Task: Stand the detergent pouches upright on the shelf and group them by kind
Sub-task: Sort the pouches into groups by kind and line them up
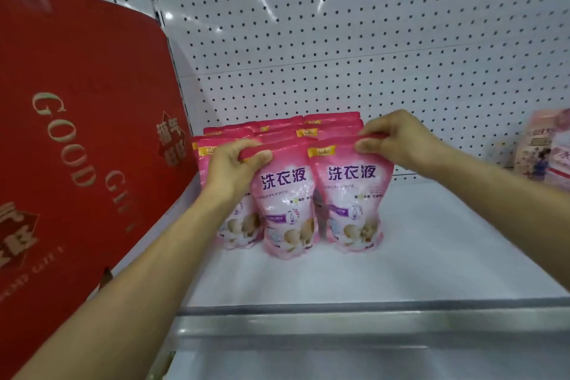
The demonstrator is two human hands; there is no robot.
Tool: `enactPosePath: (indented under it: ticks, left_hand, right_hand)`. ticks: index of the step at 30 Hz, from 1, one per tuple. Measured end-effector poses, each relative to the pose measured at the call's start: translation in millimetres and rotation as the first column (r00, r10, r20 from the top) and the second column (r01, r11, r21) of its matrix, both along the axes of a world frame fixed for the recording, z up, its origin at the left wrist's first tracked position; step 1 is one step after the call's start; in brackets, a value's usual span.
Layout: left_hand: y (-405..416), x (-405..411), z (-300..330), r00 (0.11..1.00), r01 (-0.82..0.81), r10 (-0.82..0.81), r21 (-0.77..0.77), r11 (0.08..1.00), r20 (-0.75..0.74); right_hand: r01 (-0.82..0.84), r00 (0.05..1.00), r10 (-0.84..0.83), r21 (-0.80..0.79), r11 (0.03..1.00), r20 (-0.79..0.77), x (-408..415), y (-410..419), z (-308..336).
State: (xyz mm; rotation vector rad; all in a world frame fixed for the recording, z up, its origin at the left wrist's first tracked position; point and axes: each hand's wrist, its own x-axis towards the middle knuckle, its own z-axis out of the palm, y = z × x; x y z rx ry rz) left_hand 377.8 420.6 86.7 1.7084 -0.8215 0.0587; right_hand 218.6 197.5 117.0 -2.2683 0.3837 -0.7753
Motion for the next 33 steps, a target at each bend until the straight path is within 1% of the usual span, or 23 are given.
enactPosePath:
  ticks: [1, 3, 4, 5, 7, 8, 9, 12, 13, 15, 18, 20, 22, 24, 28, 30, 31, 32, 33]
  left_hand:
    - [2.4, 1.2, -3.4, 1.000, -0.016, 0.016, -0.018, 1.000, -0.008]
    - [5.7, -7.7, -13.8, 0.999, -0.034, 0.032, -0.049, 0.998, -0.032]
    - [6.3, -15.7, -24.8, 0.996, -0.037, 0.032, -0.061, 0.997, -0.083]
    - [7.2, -24.7, -40.6, 0.990, -0.038, 0.028, -0.068, 0.997, -0.137]
    - [7.3, -41.3, -79.0, 0.979, -0.048, 0.036, -0.054, 0.997, -0.199]
    - [6.8, -45.0, -96.3, 0.976, -0.075, 0.071, -0.011, 0.997, -0.205]
    - [4.3, -47.1, -109.0, 0.974, -0.107, 0.114, 0.046, 0.993, -0.195]
    - [-10.8, -36.2, -124.0, 0.965, -0.202, 0.232, 0.220, 0.954, -0.124]
    - [-15.4, -32.4, -125.6, 0.963, -0.221, 0.251, 0.239, 0.945, -0.102]
    - [-23.5, -24.7, -129.5, 0.961, -0.250, 0.270, 0.215, 0.944, -0.064]
    - [-33.5, -28.1, -125.9, 0.939, -0.343, 0.342, 0.217, 0.914, 0.043]
    - [-39.9, -31.1, -125.5, 0.923, -0.385, 0.376, 0.205, 0.900, 0.082]
    - [-43.4, -32.1, -125.5, 0.922, -0.387, 0.375, 0.177, 0.905, 0.095]
    - [-42.6, -30.6, -125.2, 0.931, -0.364, 0.350, 0.187, 0.912, 0.106]
    - [-28.9, -32.7, -113.9, 0.959, -0.279, 0.247, 0.309, 0.909, 0.141]
    - [-20.2, -42.4, -101.1, 0.945, -0.313, 0.246, 0.384, 0.869, 0.213]
    - [-17.5, -49.4, -94.6, 0.925, -0.354, 0.259, 0.377, 0.856, 0.278]
    - [-16.6, -58.1, -88.0, 0.907, -0.368, 0.258, 0.333, 0.868, 0.332]
    - [-19.0, -67.6, -81.8, 0.908, -0.332, 0.230, 0.268, 0.904, 0.350]
  right_hand:
    - [0.009, 0.996, -0.018, 0.099, 0.995, 0.085, -0.1, -0.7, -7.8]
    - [0.016, 0.963, -0.095, 0.302, 0.953, 0.250, -4.5, 1.4, -24.4]
    - [0.018, 0.955, -0.129, 0.381, 0.924, 0.266, -8.2, 2.6, -37.7]
    - [0.031, 0.966, -0.140, 0.438, 0.898, 0.218, -12.2, 5.2, -54.6]
    - [0.042, 0.997, -0.068, 0.479, 0.877, 0.038, -16.6, 13.9, -96.2]
    - [0.045, 0.999, -0.033, 0.477, 0.877, -0.033, -16.5, 16.5, -115.3]
    - [0.053, 0.998, -0.024, 0.471, 0.880, -0.066, -15.9, 18.0, -129.6]
    - [0.039, 0.999, -0.034, 0.438, 0.898, -0.018, -9.4, 13.5, -143.2]
    - [0.035, 0.999, -0.037, 0.425, 0.905, -0.004, -7.0, 11.6, -143.3]
    - [0.045, 0.999, -0.052, 0.406, 0.913, 0.006, -0.3, 9.6, -143.6]
    - [0.101, 0.994, -0.110, 0.377, 0.921, 0.002, 10.4, 9.9, -144.1]
    - [0.128, 0.990, -0.143, 0.373, 0.919, 0.012, 16.0, 10.2, -143.4]
    - [0.148, 0.987, -0.160, 0.351, 0.925, 0.007, 18.8, 11.9, -143.4]
    - [0.154, 0.987, -0.158, 0.338, 0.928, -0.017, 17.2, 15.2, -141.1]
    - [0.130, 0.991, -0.120, 0.389, 0.912, -0.050, 2.3, 23.8, -134.9]
    - [0.164, 0.986, -0.154, 0.351, 0.922, -0.056, -9.5, 25.0, -136.9]
    - [0.185, 0.983, -0.181, 0.322, 0.928, -0.043, -16.4, 25.7, -137.8]
    - [0.199, 0.979, -0.203, 0.302, 0.933, -0.016, -24.6, 27.1, -137.7]
    - [0.207, 0.975, -0.221, 0.287, 0.935, 0.017, -33.9, 28.5, -136.9]
